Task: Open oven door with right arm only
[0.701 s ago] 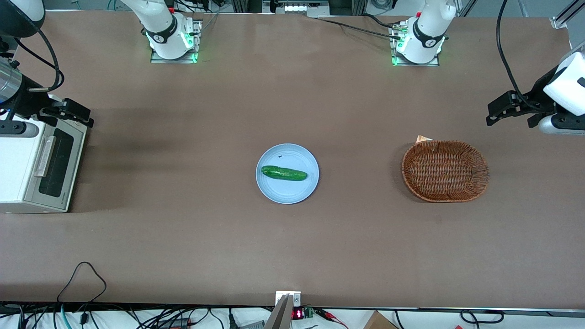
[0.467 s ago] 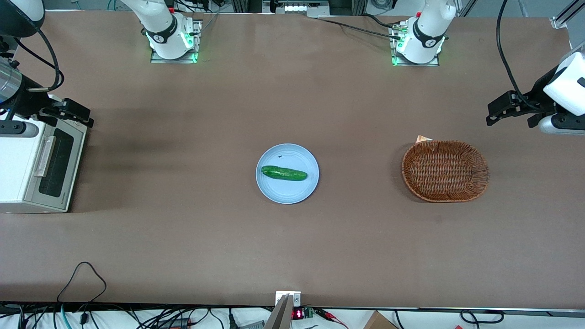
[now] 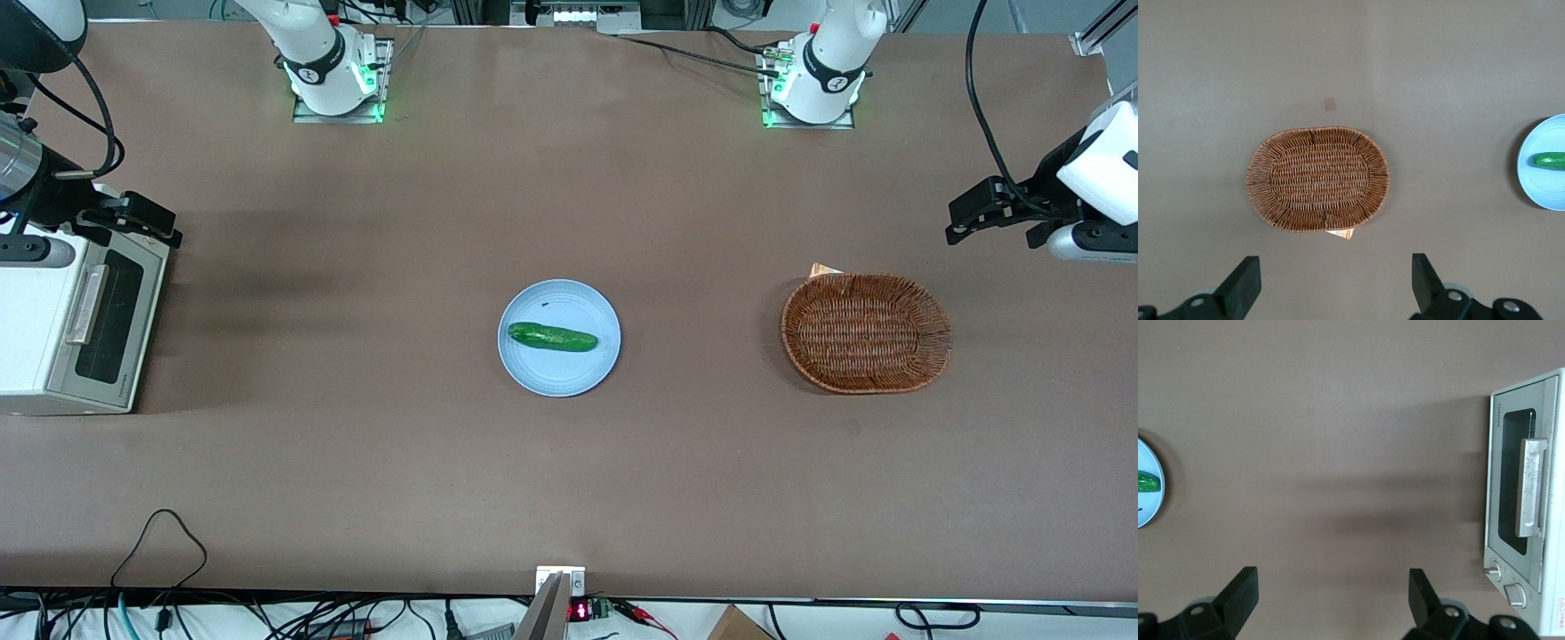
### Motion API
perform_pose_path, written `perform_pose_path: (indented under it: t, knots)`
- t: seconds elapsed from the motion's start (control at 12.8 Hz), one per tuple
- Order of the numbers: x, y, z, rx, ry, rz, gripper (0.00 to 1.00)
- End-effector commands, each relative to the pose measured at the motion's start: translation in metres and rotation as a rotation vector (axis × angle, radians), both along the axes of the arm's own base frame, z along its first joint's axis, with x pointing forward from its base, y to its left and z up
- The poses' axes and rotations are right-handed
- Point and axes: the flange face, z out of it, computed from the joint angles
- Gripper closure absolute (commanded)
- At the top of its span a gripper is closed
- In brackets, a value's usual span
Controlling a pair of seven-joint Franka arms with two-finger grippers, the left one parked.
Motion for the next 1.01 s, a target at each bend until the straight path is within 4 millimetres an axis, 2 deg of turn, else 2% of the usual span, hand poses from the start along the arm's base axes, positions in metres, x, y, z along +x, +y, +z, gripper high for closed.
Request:
perform_pose_path:
  t: [0.0, 0.93]
  knots:
    - [0.0024, -0.0010, 0.0049, -0.008, 0.006, 0.005, 0.00]
    - [0.0008, -0.0045, 0.0049, -0.009, 0.015, 0.006, 0.00]
